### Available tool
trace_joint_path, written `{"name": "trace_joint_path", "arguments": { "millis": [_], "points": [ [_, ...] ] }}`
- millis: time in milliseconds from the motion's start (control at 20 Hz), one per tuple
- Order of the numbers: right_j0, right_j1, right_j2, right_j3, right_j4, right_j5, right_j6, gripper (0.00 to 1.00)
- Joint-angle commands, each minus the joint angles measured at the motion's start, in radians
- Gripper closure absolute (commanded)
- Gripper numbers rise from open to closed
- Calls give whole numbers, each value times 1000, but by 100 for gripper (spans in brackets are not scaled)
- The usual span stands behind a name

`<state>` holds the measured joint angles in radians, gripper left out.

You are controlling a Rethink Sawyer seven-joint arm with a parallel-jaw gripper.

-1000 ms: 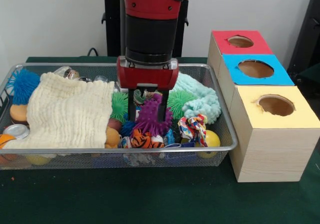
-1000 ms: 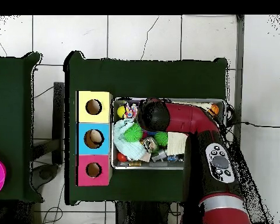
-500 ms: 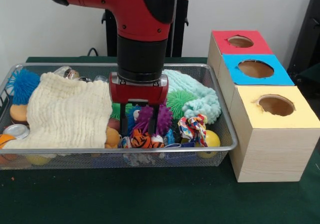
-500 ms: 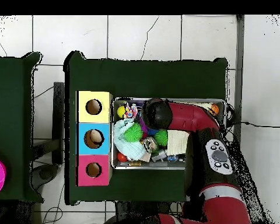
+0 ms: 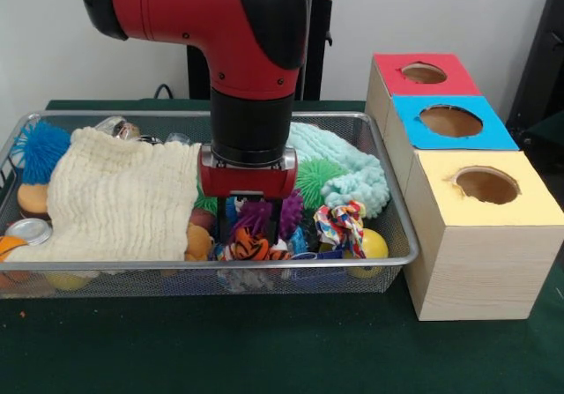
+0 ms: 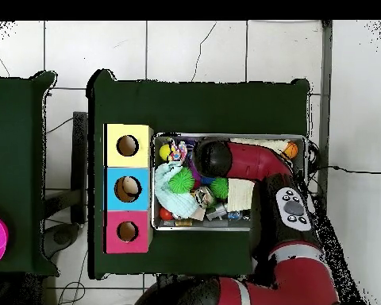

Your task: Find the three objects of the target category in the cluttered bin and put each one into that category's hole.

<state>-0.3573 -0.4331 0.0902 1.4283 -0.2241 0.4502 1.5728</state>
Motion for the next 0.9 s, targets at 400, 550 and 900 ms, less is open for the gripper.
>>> {"name": "trace_joint_path", "arguments": {
  "millis": [400,550,900],
  "points": [
    [-25,82,69,-35,-52,-52,21,0],
    [-50,75,106,-15,-56,-100,7,0],
    [-103,23,195,61,-52,-167,15,0]
  ]
}}
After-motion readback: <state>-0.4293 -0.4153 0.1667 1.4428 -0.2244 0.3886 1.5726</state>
